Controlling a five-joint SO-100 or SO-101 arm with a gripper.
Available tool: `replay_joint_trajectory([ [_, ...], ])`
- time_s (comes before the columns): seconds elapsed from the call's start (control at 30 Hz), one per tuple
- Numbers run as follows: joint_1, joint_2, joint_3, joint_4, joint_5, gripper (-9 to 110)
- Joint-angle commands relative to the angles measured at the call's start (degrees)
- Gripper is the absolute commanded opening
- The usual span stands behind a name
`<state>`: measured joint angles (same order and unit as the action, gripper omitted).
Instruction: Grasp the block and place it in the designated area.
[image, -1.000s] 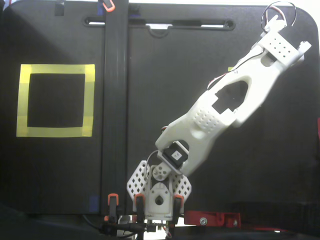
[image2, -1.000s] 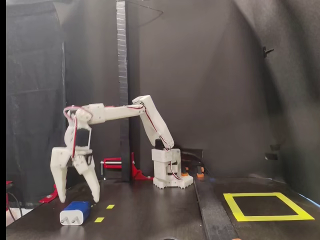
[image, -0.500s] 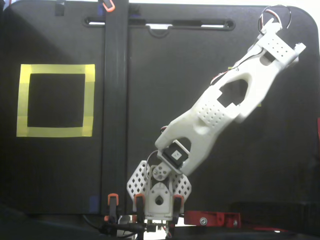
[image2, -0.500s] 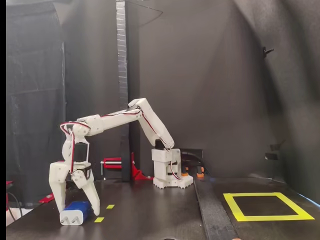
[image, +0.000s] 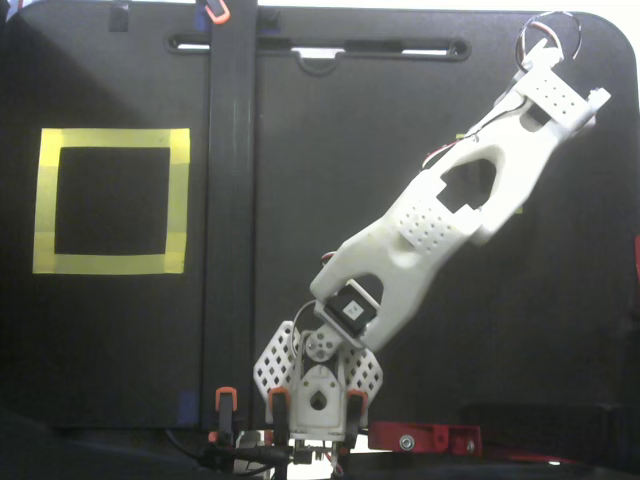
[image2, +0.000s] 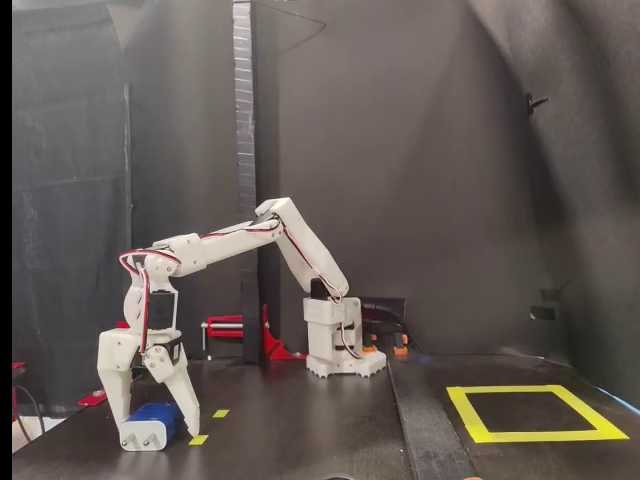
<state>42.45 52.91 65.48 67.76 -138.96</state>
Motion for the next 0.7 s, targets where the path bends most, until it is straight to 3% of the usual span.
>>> replay_joint_trajectory([
  [0.0,0.44,0.44,-2.29,0.00,-0.35,33],
  [0.23,0.53,-0.09,-2.29,0.26,-0.53,21],
  [0.67,0.62,-0.70,-2.29,1.05,-0.70,20],
])
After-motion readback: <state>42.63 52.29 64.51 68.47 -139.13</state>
